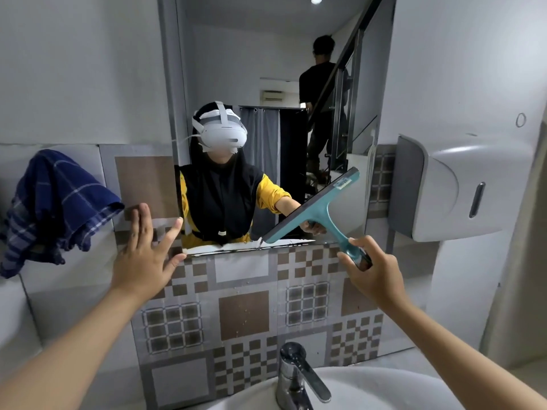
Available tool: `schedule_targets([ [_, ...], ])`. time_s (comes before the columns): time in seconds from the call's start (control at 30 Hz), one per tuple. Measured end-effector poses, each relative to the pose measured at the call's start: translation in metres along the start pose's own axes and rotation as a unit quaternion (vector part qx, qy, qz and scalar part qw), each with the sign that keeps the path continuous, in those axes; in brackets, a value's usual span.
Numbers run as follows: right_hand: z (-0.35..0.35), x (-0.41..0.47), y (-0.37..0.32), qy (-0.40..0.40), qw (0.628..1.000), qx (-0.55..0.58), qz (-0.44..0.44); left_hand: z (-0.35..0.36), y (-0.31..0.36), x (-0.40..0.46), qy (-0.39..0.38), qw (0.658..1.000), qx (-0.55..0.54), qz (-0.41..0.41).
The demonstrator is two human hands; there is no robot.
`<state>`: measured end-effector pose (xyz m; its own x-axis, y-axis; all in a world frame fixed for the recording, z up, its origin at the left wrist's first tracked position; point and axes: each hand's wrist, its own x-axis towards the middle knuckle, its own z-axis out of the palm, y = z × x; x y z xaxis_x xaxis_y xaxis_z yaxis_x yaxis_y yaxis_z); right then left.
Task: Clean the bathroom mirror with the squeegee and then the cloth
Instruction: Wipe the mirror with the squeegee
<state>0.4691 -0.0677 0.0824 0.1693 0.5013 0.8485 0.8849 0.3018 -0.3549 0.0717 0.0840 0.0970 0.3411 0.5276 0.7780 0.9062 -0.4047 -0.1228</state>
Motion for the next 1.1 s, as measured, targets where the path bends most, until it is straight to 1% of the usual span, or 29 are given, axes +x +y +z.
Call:
schedule_targets([
  [0.27,0.007,-0.030,0.002,0.011,0.989,0.081,0.127,0.004,-0.001,-0.001,0.001,1.000,-0.011,-0.003],
  [0.4,0.016,-0.041,-0.012,0.016,0.972,0.122,0.203,0.004,-0.001,-0.001,-0.002,1.000,-0.030,-0.008],
  [0.47,0.022,-0.046,-0.021,0.032,0.962,0.135,0.236,0.004,-0.001,-0.002,-0.005,0.999,-0.038,-0.010],
  [0.53,0.028,-0.049,-0.035,0.050,0.947,0.172,0.267,0.004,-0.001,-0.002,-0.004,0.999,-0.047,-0.010],
  [0.7,0.041,-0.053,-0.068,0.089,0.901,0.248,0.345,0.004,0.000,-0.001,0.000,0.998,-0.057,-0.009],
  [0.9,0.062,-0.042,-0.109,0.137,0.805,0.343,0.464,0.008,-0.002,0.000,-0.004,0.998,-0.060,-0.003],
  [1.03,0.080,-0.036,-0.140,0.177,0.748,0.384,0.511,0.005,-0.002,0.000,-0.005,0.999,-0.053,0.000],
  [1.1,0.089,-0.034,-0.158,0.189,0.726,0.402,0.525,0.002,-0.002,0.001,-0.007,0.999,-0.042,0.003],
])
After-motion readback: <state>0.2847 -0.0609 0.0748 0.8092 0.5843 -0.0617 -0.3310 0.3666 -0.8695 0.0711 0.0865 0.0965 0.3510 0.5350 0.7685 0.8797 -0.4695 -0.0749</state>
